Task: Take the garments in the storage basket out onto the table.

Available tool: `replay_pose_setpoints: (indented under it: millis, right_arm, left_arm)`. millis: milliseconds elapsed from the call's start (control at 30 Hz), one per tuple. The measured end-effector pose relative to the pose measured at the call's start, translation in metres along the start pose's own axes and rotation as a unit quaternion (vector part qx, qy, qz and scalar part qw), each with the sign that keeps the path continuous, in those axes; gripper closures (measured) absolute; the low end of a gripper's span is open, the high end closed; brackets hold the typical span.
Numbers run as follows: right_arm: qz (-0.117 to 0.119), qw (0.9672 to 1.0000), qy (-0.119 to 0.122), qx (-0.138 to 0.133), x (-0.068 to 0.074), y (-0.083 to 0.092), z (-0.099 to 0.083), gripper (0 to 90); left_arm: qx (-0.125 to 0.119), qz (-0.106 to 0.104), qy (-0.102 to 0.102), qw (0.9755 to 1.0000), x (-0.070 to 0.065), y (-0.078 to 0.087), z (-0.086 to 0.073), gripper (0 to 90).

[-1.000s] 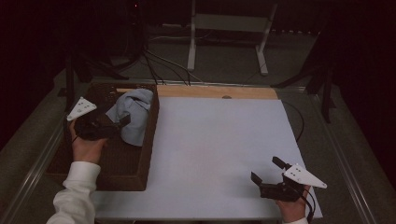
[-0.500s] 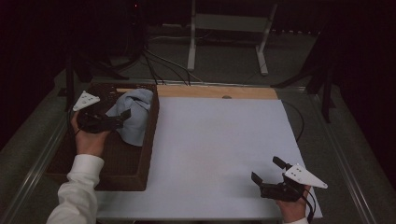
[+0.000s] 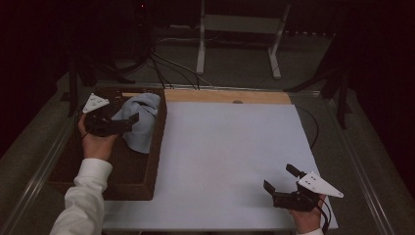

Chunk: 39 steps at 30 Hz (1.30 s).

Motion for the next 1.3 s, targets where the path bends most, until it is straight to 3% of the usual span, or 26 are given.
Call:
replay_pose_setpoints:
  millis: [800, 1300]
  right_arm:
    - [0.002, 1.0, 0.001, -0.003, 0.0, 0.0, 0.001, 0.0]
    - [0.004, 1.0, 0.0, -0.002, 0.0, -0.001, 0.0, 0.0]
  left_arm:
    - [0.02, 0.015, 0.003, 0.9997, 0.007, -0.023, -0.014, 0.1]
    - [0.038, 0.017, -0.006, 0.9991, 0.013, -0.04, -0.026, 0.1]
Point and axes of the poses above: each handheld gripper's, and its own axes: y roughly backward along the jaws, z roughly out of its top, x roughly to its left, the point moved 5 cm from there along -y, roughly forward along the jaws, and after that the axes turned 15 degrees about -x, right-handed, at the moved point
